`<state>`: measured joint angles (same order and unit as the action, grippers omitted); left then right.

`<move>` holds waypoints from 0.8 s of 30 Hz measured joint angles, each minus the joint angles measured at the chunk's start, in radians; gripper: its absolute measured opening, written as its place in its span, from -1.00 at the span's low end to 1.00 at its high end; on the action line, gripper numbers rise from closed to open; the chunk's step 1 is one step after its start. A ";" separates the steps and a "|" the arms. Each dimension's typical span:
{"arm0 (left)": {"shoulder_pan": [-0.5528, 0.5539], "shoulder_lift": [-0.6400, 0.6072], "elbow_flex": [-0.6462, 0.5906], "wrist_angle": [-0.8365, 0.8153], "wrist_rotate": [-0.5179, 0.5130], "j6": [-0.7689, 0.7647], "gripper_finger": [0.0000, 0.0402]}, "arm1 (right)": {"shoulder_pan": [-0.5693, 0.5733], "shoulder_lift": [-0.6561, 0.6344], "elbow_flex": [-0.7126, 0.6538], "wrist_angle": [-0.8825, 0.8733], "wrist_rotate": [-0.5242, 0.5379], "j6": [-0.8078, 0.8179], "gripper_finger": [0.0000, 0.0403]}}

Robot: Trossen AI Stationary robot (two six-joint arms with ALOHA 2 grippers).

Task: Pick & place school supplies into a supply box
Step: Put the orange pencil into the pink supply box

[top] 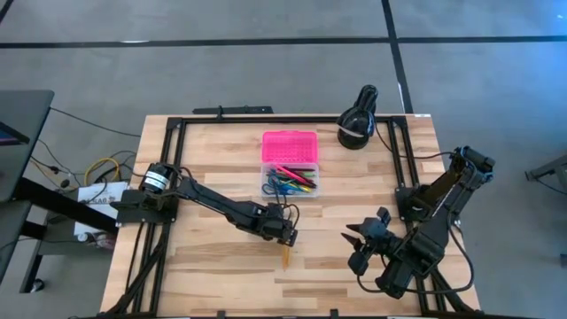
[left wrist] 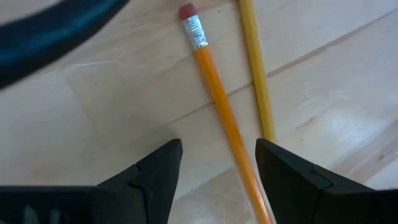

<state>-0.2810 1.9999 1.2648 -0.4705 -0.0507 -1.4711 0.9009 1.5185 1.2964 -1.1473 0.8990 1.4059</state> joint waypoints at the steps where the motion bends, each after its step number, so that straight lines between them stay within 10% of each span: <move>1: 0.000 0.000 0.000 -0.002 0.001 -0.005 0.03 | 0.000 0.000 0.000 0.000 0.000 0.000 -0.42; 24: 0.013 0.088 0.169 -0.122 0.028 0.040 0.04 | 0.000 0.000 0.000 0.002 0.000 -0.026 -0.42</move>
<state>-0.2675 2.0876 1.4342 -0.5930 -0.0225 -1.4311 0.9009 1.5181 1.2964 -1.1450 0.8993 1.3795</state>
